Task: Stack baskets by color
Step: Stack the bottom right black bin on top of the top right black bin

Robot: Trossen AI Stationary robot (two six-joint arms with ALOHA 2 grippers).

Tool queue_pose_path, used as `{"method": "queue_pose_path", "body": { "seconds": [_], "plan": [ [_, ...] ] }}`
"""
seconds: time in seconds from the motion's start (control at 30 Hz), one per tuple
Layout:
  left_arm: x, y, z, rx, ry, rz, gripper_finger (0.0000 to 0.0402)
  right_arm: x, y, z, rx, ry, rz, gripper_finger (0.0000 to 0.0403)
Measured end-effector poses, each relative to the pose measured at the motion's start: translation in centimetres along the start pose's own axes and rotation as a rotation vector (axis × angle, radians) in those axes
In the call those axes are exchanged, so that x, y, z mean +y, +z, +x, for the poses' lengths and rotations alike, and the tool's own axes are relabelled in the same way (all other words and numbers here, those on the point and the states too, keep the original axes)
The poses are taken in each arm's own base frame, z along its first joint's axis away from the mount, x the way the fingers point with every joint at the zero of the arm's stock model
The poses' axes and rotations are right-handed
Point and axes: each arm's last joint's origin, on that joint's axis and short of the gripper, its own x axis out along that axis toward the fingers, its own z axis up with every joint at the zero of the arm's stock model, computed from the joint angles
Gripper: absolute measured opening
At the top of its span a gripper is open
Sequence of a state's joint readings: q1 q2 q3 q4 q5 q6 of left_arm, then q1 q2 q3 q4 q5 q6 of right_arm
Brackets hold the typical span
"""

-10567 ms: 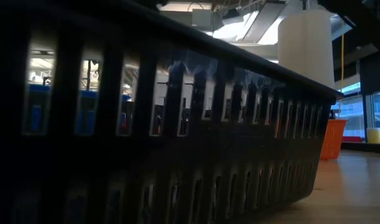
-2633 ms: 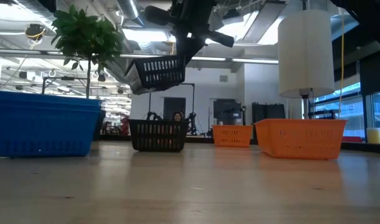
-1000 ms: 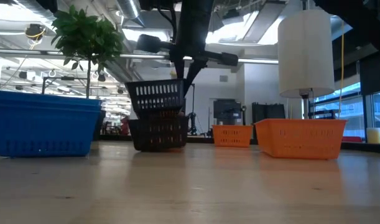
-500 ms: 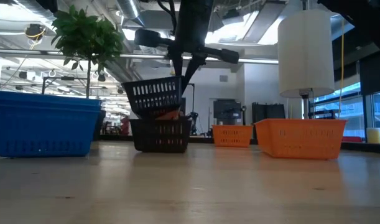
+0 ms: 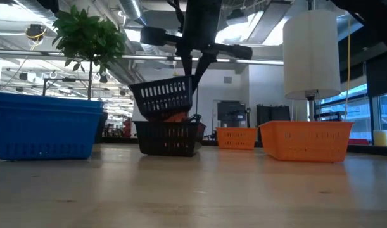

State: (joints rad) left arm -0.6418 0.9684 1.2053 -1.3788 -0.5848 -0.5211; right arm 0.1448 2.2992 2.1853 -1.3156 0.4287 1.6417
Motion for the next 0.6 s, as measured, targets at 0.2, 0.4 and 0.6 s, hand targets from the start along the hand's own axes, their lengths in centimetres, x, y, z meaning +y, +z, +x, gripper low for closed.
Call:
{"method": "queue_pose_path", "body": {
  "seconds": [0.2,0.4,0.6],
  "plan": [
    [0.0,0.0,0.0,0.0,0.0,0.0,0.0076,0.0,-0.21,-0.15,0.009,0.004,0.002,0.0003],
    [0.0,0.0,0.0,0.0,0.0,0.001,0.0076,-0.1,-0.56,-0.37,0.009,0.002,-0.007,0.0005],
    [0.0,0.0,0.0,-0.001,0.001,0.001,0.0076,-0.1,-0.75,-0.2,0.086,-0.009,-0.005,0.0043]
  ]
}}
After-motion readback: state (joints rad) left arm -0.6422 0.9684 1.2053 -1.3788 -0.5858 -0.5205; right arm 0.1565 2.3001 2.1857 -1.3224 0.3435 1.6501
